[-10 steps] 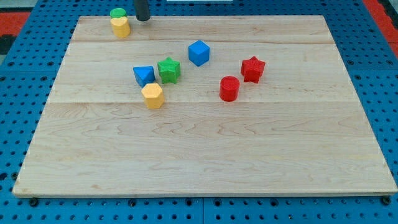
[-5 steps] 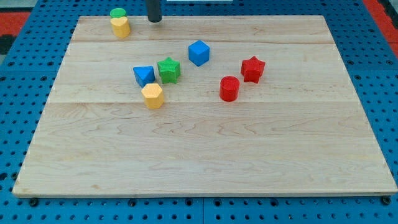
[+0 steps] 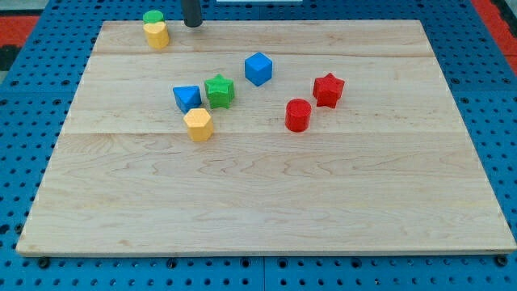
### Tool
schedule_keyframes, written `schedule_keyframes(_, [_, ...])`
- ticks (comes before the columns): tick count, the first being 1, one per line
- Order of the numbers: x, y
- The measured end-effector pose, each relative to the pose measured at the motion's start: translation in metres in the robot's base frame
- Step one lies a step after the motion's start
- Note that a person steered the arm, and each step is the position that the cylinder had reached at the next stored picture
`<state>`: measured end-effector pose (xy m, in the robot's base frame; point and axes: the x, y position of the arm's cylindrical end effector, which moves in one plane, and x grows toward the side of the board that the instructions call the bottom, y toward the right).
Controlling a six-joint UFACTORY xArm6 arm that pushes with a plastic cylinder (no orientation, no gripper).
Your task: Push the green circle to the right of the yellow heart
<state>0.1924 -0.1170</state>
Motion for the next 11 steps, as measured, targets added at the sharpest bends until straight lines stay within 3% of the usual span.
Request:
schedule_keyframes(1, [0.0,0.0])
schedule_keyframes(2, [0.008,0.051])
schedule_keyframes(3, [0.059,0.072])
schedule_keyframes(4, [0.103,0.038])
schedule_keyframes(5, [0.112,-0.023])
schedule_keyframes(7, [0.113,-0.162])
schedule_keyframes(9, [0.109,-0.188])
schedule_keyframes(11, [0.039,-0.188])
